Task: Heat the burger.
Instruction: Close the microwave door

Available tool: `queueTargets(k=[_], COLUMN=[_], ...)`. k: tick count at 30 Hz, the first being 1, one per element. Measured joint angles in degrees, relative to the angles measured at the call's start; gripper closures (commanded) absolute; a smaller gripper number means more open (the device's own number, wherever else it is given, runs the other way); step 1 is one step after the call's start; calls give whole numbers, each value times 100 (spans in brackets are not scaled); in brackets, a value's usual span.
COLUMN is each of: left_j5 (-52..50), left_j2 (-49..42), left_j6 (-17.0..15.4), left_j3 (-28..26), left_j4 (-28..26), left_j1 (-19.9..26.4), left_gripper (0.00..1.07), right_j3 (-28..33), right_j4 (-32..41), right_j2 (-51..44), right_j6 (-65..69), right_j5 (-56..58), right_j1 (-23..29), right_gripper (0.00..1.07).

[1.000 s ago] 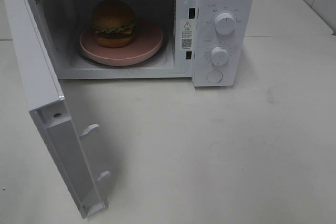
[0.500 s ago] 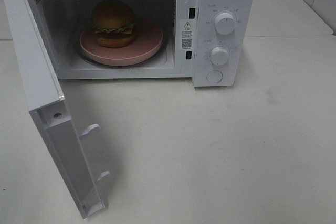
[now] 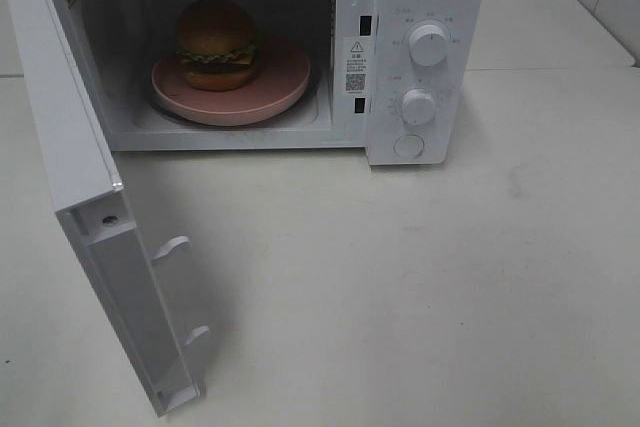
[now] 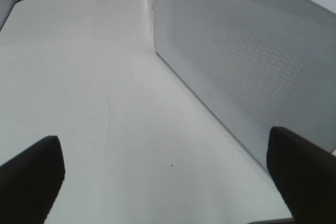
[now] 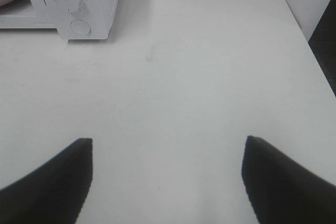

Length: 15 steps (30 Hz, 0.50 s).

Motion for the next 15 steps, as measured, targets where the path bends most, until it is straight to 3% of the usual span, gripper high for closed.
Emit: queueTargets(k=[15], left_j5=[0], left_j2=[0], left_j6=[0], left_j3=[0], left_j4=[0], left_j1=[0], left_gripper=[7], right_j3=[0], right_j4=[0], right_j2=[0], right_j6=[0], right_j5=[0], right_j1=[0], right_gripper=[32])
